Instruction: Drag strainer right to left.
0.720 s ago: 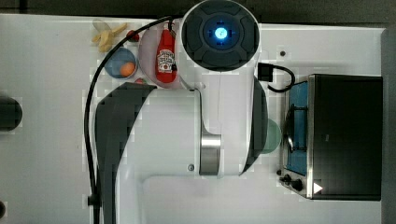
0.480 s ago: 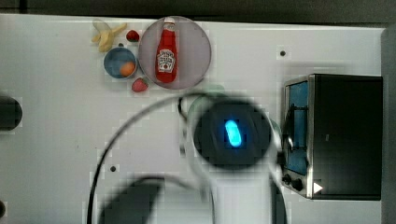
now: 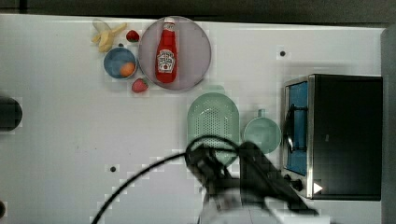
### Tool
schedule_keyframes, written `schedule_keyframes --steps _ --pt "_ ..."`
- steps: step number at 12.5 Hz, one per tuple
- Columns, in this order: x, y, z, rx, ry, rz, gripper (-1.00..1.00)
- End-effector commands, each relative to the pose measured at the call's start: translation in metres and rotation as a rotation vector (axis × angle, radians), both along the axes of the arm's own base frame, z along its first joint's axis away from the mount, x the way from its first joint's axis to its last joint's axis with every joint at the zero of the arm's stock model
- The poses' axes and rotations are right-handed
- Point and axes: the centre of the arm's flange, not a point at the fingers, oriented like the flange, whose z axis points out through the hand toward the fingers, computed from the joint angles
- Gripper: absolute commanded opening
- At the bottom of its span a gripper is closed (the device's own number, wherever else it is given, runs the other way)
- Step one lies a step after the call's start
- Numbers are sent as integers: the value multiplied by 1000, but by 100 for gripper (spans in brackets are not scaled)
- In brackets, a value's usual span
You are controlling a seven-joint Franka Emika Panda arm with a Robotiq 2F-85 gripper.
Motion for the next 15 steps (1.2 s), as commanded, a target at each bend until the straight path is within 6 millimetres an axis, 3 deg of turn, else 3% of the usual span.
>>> schedule_keyframes --steps 1,4,9,15 --pt "50 -3 -112 16 202 -46 100" --pt "83 -2 -180 11 258 -158 100" --pt "118 8 -295 5 255 -382 100" --pt "105 22 -421 19 220 -607 100"
